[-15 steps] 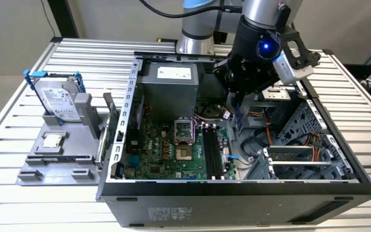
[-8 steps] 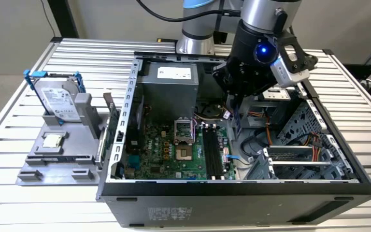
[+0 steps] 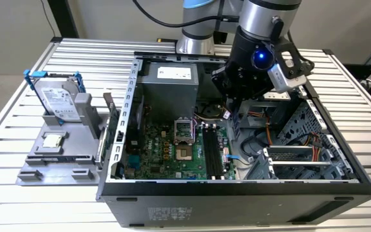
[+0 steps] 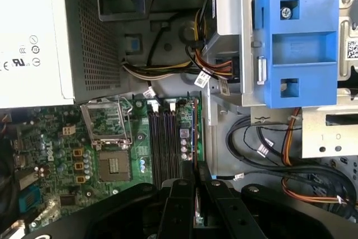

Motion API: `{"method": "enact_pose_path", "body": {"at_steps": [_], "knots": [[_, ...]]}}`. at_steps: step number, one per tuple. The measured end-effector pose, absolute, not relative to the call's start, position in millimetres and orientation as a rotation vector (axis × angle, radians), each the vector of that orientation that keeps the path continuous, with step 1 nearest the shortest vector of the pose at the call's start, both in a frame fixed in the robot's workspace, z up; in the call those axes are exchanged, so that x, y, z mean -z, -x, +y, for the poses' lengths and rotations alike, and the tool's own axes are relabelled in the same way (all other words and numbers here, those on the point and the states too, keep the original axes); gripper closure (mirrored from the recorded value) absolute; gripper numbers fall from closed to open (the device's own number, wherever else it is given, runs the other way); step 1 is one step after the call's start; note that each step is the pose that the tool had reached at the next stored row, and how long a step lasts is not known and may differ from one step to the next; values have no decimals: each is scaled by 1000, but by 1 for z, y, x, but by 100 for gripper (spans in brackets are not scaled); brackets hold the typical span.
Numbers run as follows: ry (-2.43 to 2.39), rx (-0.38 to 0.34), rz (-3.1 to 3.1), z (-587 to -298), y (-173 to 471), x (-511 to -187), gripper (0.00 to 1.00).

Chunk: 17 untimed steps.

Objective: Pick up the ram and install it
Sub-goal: 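Insert the ram into the slot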

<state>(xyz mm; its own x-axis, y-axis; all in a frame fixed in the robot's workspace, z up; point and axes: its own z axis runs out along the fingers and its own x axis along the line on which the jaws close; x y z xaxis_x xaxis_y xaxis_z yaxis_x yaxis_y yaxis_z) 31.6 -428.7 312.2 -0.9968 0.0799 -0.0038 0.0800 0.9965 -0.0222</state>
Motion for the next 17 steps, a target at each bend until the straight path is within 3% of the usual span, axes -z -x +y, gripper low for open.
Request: {"method": "enact_pose_path", "body": {"at_steps": [17], "knots": [[-150,57,3134,-429,-31,-287,100]]}}
